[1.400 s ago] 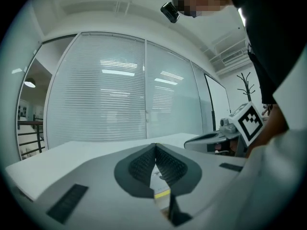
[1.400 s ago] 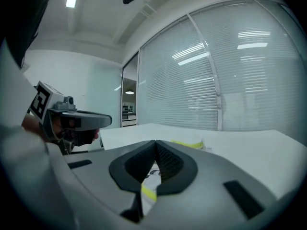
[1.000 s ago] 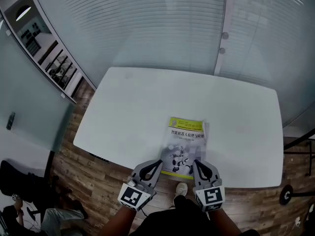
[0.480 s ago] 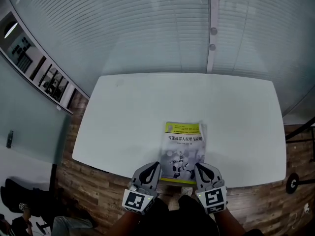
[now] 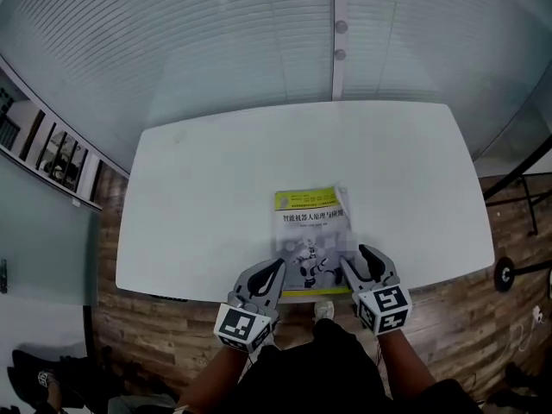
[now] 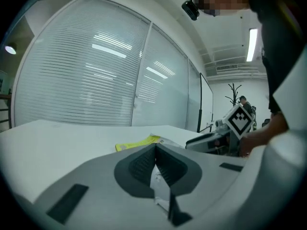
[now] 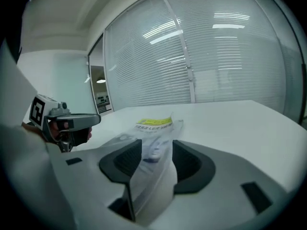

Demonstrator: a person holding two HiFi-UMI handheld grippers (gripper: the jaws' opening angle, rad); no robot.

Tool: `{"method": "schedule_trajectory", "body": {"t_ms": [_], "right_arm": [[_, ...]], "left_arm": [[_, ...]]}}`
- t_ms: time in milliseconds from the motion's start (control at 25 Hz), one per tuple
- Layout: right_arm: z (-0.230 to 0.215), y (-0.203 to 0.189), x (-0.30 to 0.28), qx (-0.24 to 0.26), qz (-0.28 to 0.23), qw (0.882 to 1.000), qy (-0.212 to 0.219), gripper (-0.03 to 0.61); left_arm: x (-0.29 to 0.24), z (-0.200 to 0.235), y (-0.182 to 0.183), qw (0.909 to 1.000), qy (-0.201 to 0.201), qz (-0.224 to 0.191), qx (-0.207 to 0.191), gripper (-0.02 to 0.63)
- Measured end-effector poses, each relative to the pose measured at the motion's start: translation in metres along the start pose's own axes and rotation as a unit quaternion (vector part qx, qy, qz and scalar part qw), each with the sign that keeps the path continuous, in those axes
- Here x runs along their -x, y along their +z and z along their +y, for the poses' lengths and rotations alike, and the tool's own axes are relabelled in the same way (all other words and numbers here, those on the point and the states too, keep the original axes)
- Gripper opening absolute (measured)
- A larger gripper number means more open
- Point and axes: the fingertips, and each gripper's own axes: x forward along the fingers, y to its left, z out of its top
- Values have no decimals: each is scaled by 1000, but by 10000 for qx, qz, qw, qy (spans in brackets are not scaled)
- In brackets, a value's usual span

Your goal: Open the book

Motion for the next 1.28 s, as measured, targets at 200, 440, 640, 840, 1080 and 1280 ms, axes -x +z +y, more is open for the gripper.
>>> {"method": "schedule_trajectory", "body": {"t_ms": [200, 440, 640, 840, 1080, 1280], "right_arm": [[-8, -21, -1, -194, 741, 9971, -35, 196], [-10, -47, -2, -577, 1601, 9852, -226, 192], [-5, -53, -2, -1202, 2022, 9705, -531, 184], [-10, -58, 0, -1567, 2004, 9656, -546, 209], [3, -54, -5, -1845, 1857, 9646, -307, 133], [1, -49, -5, -1677, 1765, 9681, -589, 125]], "left_arm": [[11, 3, -8, 9996, -205, 156, -131, 12], [27, 21, -17, 9994, -78, 327, 49, 14], [33, 32, -21, 9994, 74, 312, -101, 14], [37, 35, -24, 9995, 121, 286, 65, 14], [50, 39, -25, 9996, 5, 204, 194, 12], [57, 35, -22, 9993, -52, 159, 328, 14]]}}
